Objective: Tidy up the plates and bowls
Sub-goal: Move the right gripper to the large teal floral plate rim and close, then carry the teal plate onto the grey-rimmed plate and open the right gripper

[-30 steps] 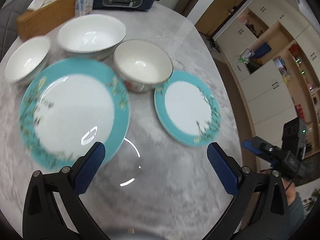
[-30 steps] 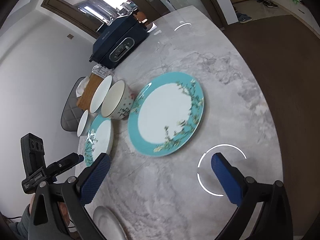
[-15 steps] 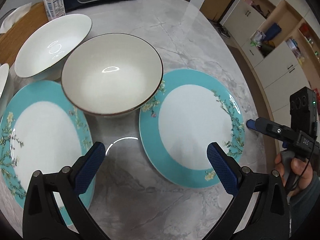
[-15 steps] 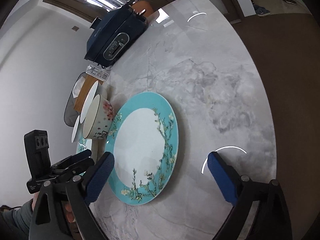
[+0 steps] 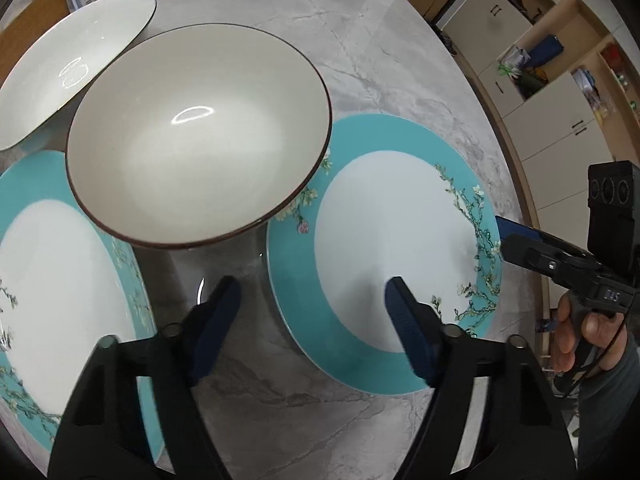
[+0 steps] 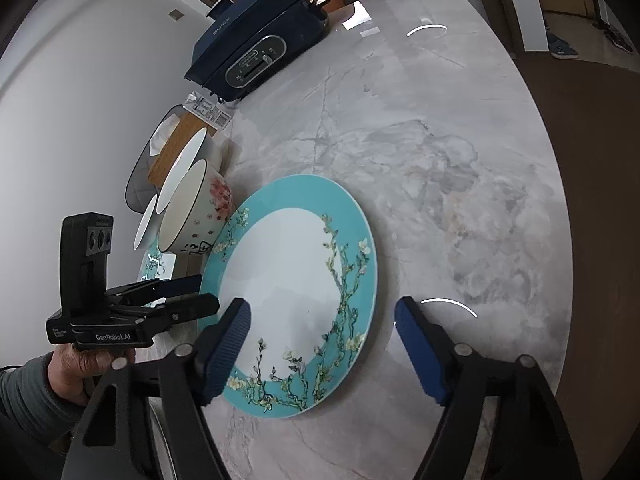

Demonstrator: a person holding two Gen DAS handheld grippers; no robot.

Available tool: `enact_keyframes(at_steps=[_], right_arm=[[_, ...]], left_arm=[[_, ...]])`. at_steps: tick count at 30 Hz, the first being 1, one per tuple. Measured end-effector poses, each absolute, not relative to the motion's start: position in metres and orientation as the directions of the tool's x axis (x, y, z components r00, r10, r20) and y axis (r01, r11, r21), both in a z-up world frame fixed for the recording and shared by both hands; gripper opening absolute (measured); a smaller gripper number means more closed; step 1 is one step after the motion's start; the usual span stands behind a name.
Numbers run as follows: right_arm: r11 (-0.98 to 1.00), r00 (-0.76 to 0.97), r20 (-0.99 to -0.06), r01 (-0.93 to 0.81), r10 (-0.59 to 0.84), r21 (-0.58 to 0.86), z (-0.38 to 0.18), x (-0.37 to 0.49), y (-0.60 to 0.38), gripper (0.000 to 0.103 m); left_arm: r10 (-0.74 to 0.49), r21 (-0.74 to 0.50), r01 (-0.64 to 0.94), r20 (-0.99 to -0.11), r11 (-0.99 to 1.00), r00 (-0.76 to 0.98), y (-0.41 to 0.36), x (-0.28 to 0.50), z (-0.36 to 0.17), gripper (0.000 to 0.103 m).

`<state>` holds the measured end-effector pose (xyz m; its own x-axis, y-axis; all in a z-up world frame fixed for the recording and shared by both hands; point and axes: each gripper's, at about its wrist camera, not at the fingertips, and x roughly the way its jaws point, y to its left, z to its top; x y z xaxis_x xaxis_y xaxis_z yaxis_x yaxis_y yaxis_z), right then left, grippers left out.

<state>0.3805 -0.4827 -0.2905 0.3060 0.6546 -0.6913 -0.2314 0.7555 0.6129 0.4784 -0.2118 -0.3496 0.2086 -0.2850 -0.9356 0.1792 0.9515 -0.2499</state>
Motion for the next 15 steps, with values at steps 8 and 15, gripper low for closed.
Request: enact_keyframes(at_steps=[8,15], right_arm=[[0.736,0.275,-0.683,-0.207,0.676,0.645,-0.297,0.387,-0.489,0.038],[0.783,0.265,-0.738,-0.155,0.621,0.603,-0.299,0.389,-0.493,0.012]], left_arm=[[-0.294,-0.269,0.143,-0.935,0.952,0.197,-0.205,0.494,-0.355,0.019],[-0.261,-0.236,0.154,-0.952,0.959,0.162,-0.209,0.498,-0.353,0.017]])
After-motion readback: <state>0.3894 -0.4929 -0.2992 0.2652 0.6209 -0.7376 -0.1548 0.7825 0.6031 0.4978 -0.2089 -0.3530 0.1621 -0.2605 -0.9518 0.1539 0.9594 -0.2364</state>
